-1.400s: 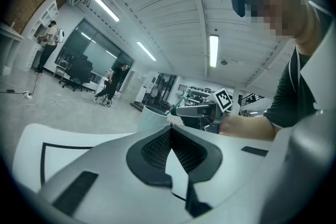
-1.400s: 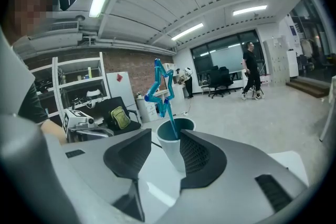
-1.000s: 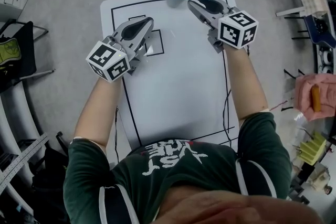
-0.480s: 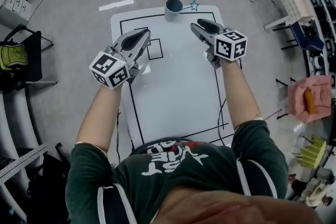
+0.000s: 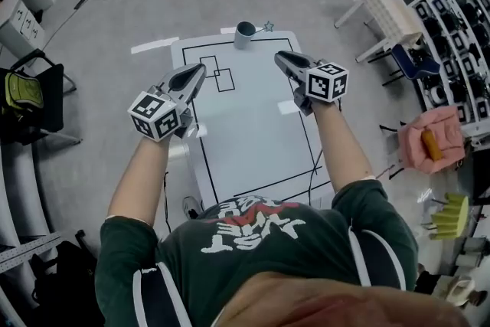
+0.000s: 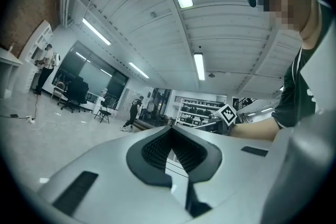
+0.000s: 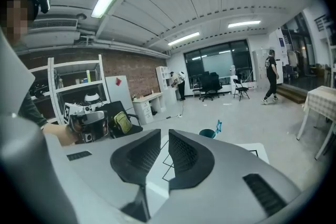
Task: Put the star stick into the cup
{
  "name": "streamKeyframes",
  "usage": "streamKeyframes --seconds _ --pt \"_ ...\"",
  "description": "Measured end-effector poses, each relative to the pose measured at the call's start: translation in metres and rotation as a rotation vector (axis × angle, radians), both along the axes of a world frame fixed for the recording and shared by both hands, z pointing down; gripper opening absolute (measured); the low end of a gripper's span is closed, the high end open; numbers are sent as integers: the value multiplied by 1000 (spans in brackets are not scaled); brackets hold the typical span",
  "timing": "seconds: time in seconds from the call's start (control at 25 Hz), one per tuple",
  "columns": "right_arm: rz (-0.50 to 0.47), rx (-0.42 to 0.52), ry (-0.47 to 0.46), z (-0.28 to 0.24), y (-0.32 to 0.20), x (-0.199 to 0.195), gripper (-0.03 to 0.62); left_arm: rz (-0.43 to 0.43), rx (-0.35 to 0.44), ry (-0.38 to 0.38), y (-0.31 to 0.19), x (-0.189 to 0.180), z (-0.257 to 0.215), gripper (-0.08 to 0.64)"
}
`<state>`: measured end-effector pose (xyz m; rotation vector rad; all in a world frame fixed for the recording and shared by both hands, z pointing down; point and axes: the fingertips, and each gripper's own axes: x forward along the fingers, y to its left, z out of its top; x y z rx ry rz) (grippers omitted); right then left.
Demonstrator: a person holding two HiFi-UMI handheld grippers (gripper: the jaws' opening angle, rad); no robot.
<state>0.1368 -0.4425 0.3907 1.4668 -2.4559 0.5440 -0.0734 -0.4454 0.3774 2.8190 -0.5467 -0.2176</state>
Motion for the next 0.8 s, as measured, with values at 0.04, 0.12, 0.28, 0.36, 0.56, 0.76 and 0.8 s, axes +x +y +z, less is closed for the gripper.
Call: streamKeyframes --seconds 0.04,0.12,0.28,0.36,0.56,0.76,0.8 --pt "-1 8 -3 -9 10 -8 67 3 4 6 7 -11 -7 9" --pt "1 30 -11 -29 30 -22 55 10 10 22 22 -30 -19 9" --pt "19 73 -4 -61 71 -45 46 34 12 33 56 -63 -36 9" --pt "23 91 -1 -72 91 -56 41 42 8 34 72 -77 -40 9" --pt "17 136 -53 -94 129 -69 34 35 -10 35 106 -99 -49 9" --pt "-34 155 -106 -98 165 -52 34 -14 -3 3 148 -95 -64 9" --pt "-46 155 -116 -97 175 -45 34 -29 -3 -4 158 -90 -66 9"
